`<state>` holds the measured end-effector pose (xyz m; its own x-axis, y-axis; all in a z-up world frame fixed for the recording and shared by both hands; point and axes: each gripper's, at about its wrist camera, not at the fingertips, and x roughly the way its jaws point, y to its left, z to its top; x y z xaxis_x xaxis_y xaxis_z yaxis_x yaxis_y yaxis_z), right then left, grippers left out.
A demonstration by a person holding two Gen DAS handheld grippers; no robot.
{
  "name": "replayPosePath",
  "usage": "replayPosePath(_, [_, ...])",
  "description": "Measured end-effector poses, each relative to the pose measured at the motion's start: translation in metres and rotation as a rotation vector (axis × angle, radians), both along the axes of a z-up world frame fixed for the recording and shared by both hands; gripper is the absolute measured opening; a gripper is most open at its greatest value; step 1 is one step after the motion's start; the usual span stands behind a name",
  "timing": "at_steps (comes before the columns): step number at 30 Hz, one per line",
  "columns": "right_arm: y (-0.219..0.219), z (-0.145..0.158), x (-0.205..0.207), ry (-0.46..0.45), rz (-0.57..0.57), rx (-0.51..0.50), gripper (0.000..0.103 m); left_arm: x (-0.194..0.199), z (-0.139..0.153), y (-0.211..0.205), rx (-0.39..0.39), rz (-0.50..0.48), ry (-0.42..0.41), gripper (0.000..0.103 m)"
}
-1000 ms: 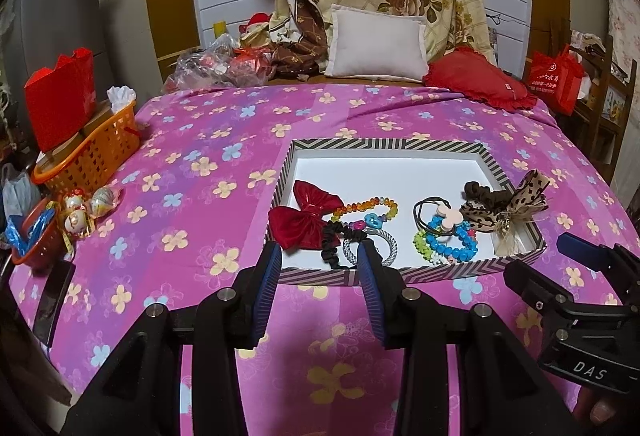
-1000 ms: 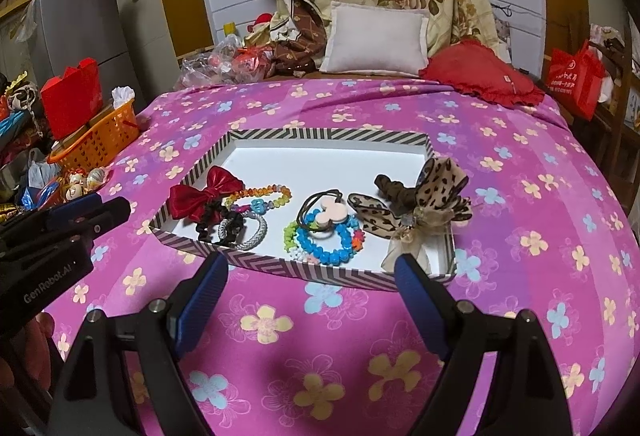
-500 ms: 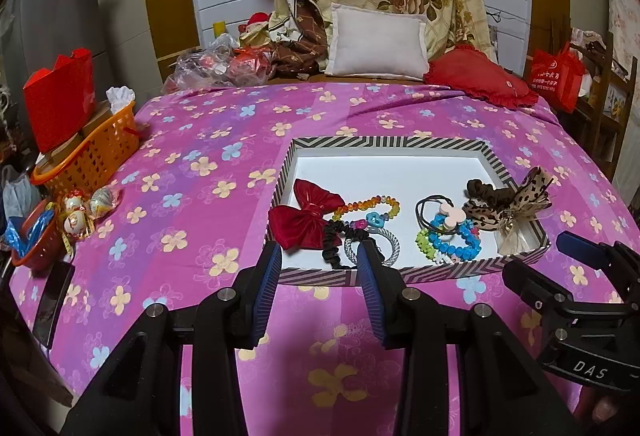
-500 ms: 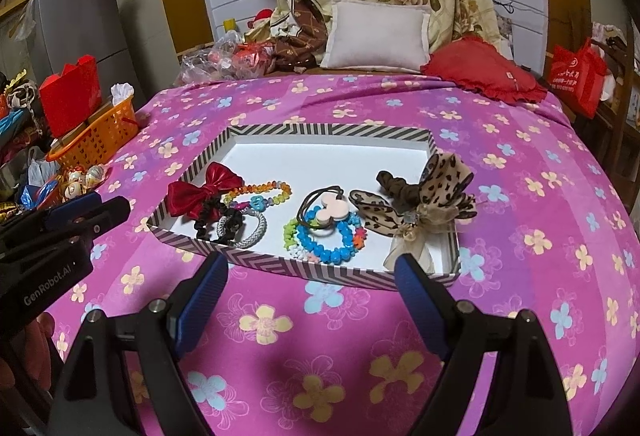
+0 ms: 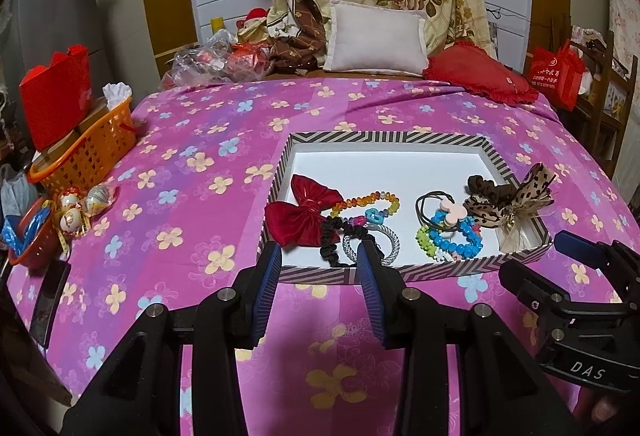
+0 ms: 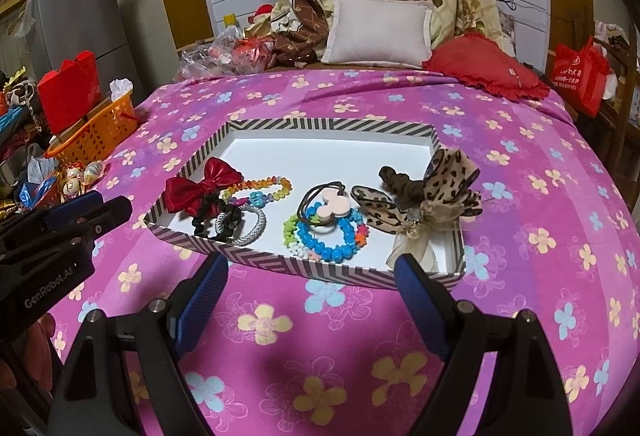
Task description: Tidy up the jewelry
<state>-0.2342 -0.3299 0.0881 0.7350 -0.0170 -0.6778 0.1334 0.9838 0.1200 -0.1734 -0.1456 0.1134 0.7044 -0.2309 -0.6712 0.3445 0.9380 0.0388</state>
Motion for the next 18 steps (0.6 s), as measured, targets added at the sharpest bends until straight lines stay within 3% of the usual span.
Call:
replayPosePath(7, [0.0006,-0.0035,0.0025,0.011,0.006,0.0,0.088,0.0016,-0.0027,-0.0008,0.001,-0.001,-0.001,0.029])
replayPosePath(12, [0.0,-0.0066,0.0046,0.022,0.008,0.0,0.088,0.0002,-0.0044,-0.0025,0.008,-0.012,-0.064,0.029])
replayPosePath(18, [-0.0063,-0.0073,0.0071,0.027,-0.003,0.001,0.088,0.0068,-0.0074,0.0024,-0.008,-0.026,-0.035,0.029])
